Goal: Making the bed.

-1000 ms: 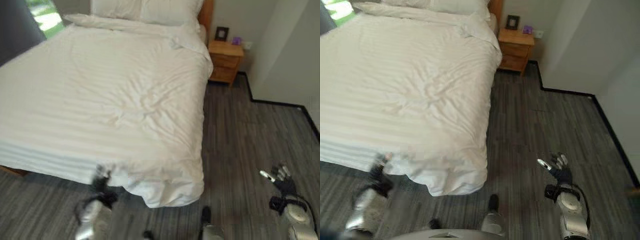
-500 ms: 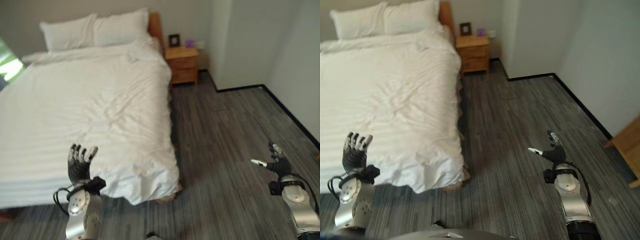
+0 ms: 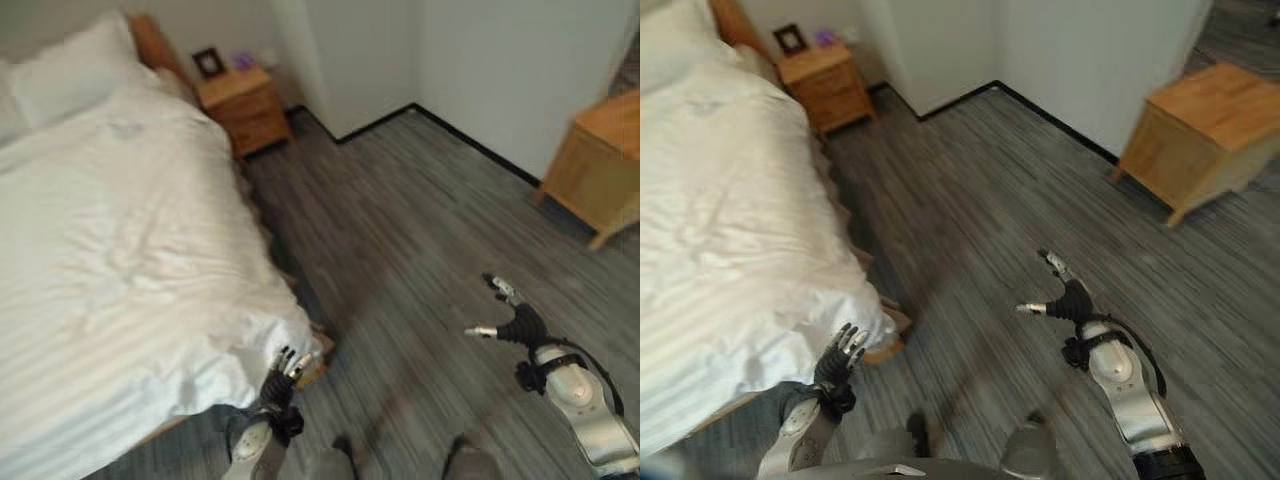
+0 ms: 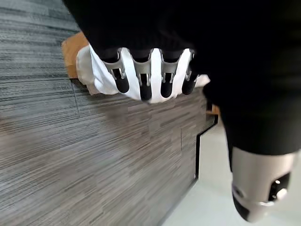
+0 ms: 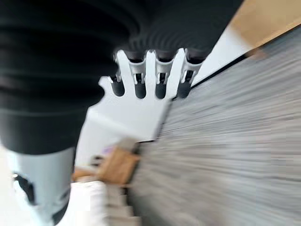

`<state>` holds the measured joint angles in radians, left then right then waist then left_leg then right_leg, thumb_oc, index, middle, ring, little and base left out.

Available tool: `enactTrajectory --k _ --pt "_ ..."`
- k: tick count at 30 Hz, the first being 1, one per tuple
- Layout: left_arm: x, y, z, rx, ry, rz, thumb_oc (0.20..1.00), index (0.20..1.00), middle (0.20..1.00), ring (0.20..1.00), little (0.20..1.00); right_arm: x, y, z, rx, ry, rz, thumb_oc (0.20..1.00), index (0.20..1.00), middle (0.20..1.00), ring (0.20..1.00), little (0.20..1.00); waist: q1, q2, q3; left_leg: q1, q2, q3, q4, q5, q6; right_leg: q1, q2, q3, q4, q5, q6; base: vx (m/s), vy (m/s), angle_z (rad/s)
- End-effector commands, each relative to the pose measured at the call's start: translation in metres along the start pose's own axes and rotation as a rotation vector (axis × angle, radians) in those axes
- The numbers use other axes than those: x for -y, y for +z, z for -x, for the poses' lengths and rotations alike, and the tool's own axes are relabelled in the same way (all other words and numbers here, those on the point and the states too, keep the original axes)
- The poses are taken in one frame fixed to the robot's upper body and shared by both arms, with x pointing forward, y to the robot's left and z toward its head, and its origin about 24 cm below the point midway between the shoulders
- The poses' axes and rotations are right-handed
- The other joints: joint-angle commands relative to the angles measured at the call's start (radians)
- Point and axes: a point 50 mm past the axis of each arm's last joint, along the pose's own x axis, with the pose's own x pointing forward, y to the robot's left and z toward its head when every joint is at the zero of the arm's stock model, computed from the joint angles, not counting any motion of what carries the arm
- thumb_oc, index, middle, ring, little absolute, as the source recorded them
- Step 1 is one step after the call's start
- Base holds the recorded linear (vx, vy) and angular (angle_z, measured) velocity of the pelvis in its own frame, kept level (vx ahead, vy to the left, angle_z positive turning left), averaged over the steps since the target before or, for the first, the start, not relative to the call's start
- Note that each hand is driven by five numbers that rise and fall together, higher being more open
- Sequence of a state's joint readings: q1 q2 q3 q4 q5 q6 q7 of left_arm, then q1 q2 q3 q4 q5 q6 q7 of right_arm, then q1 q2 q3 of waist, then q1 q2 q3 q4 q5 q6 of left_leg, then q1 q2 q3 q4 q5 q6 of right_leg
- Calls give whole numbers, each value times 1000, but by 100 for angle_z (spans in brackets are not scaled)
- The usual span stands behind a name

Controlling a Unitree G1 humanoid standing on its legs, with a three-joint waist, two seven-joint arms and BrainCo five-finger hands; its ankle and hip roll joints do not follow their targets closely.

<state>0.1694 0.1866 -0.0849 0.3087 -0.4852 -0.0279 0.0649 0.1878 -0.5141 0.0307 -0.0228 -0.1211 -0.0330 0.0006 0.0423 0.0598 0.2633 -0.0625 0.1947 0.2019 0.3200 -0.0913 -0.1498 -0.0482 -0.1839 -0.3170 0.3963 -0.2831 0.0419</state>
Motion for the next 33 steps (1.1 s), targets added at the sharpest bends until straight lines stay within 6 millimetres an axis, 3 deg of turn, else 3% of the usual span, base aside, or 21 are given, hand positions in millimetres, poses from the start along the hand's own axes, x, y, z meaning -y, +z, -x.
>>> enactTrajectory --k 1,2,6,9,10,11,13,15,17,19,21,22,23,26,27,28,29,30,31,32,33 --pt "7 29 2 146 -27 -29 1000 1000 1000 1000 1000 20 35 -20 160 -100 59 1000 1000 1000 1000 1000 84 -15 -34 -120 -121 35 -172 167 57 291 78 6 -483 163 89 554 47 -9" --pt "9 31 1 150 -22 -27 1000 1000 1000 1000 1000 21 36 -24 161 -110 57 1000 1000 1000 1000 1000 104 -12 -32 -152 -95 14 -270 226 44 311 86 20 -484 145 97 543 77 -23" --pt "6 37 4 181 3 -7 1000 1000 1000 1000 1000 19 39 -31 166 -105 54 1000 1000 1000 1000 1000 149 -30 -47 -190 -71 -45 -370 294 16 356 64 52 -484 102 130 484 81 -52" --pt "0 36 7 167 18 -25 1000 1000 1000 1000 1000 12 37 -30 150 -99 43 1000 1000 1000 1000 1000 175 -72 -65 -182 -87 -22 -353 305 49 378 32 69 -420 117 148 604 95 -63" --pt "-3 36 4 154 30 -28 1000 1000 1000 1000 1000 5 36 -30 141 -93 39 1000 1000 1000 1000 1000 177 -111 -56 -162 -129 6 -327 251 100 309 -14 88 -196 223 201 467 122 -40" --pt "-3 38 2 154 24 -35 1000 1000 1000 1000 1000 3 36 -30 139 -90 33 1000 1000 1000 1000 1000 170 -115 -54 -146 -139 14 -322 226 117 264 -31 97 -89 286 220 581 183 -29" --pt "-1 42 2 161 7 -46 1000 1000 1000 1000 1000 4 41 -31 157 -99 40 1000 1000 1000 1000 1000 139 -85 -39 -70 -140 20 -337 187 145 149 -63 87 107 409 220 432 226 -5" --pt "0 45 1 165 0 -64 1000 1000 1000 1000 1000 2 42 -33 155 -106 20 1000 1000 1000 1000 1000 101 -46 -17 15 -131 15 -362 151 156 47 -79 85 169 398 218 505 231 22" --pt "1 45 0 166 -5 -71 1000 1000 1000 1000 1000 0 42 -32 153 -105 17 1000 1000 1000 1000 1000 84 -33 -9 53 -134 11 -377 135 155 7 -87 71 151 372 207 440 96 20" --pt "4 49 -1 181 -11 -65 1000 1000 1000 1000 1000 -3 41 -30 147 -97 -25 1000 1000 1000 1000 1000 18 -13 16 153 -145 -31 -407 75 127 -128 -48 35 -38 293 171 697 -14 19" --pt "1 50 -1 183 1 -79 1000 1000 1000 1000 1000 -4 36 -27 131 -93 -33 1000 1000 1000 1000 1000 -16 -24 20 211 -143 -61 -407 26 94 -150 -32 4 -313 339 169 580 -121 24" --pt "0 50 -1 183 2 -79 1000 1000 1000 1000 1000 -4 36 -27 131 -92 -34 1000 1000 1000 1000 1000 -20 -23 21 210 -141 -64 -407 28 93 -142 -29 -1 -328 348 168 845 -152 72" --pt "-3 56 -2 208 16 -113 1000 1000 1000 1000 1000 -4 31 -22 111 -89 -29 1000 1000 1000 1000 1000 -70 -26 16 293 -126 -128 -407 -36 69 -199 2 96 -460 398 182 697 -107 97" --pt "-2 57 -1 219 13 -118 1000 1000 1000 1000 1000 0 29 -16 105 -90 15 1000 1000 1000 1000 1000 -70 -30 9 337 -119 -154 -399 -42 64 -184 0 114 -393 404 179 609 -121 127" --pt "2 55 0 224 10 -108 1000 1000 1000 1000 1000 1 27 -13 101 -80 36 1000 1000 1000 1000 1000 -64 -28 5 317 -119 -173 -214 -27 50 -145 11 91 -378 405 141 680 -334 123" --pt "8 57 2 238 -6 -54 1000 1000 1000 1000 1000 5 26 -11 101 -79 50 1000 1000 1000 1000 1000 -39 -41 23 164 -123 -170 121 83 17 -67 9 49 -368 363 81 677 -333 103" --pt "8 57 2 238 -6 -54 1000 1000 1000 1000 1000 5 26 -11 102 -80 49 1000 1000 1000 1000 1000 -43 -45 20 155 -128 -175 124 87 18 -72 4 45 -370 366 81 397 -334 136" --pt "11 60 3 256 -12 -29 1000 1000 1000 1000 1000 8 29 -11 117 -91 58 1000 1000 1000 1000 1000 -27 -56 33 83 -119 -147 249 119 13 -30 5 18 -379 339 57 328 -360 87" --pt "12 65 3 274 -18 -33 1000 1000 1000 1000 1000 13 33 -15 135 -117 59 1000 1000 1000 1000 1000 9 -73 57 -20 -79 -63 340 123 14 44 10 -26 -397 291 36 541 -437 56" --pt "10 66 4 278 6 -22 1000 1000 1000 1000 1000 15 38 -18 151 -127 68 1000 1000 1000 1000 1000 31 -69 55 -63 -40 0 282 114 18 92 20 -56 -409 258 38 540 -319 15" --pt "9 65 3 271 12 -19 1000 1000 1000 1000 1000 16 41 -21 157 -136 68 1000 1000 1000 1000 1000 42 -75 54 -95 -44 7 278 114 18 118 16 -67 -422 251 42 321 -89 65"
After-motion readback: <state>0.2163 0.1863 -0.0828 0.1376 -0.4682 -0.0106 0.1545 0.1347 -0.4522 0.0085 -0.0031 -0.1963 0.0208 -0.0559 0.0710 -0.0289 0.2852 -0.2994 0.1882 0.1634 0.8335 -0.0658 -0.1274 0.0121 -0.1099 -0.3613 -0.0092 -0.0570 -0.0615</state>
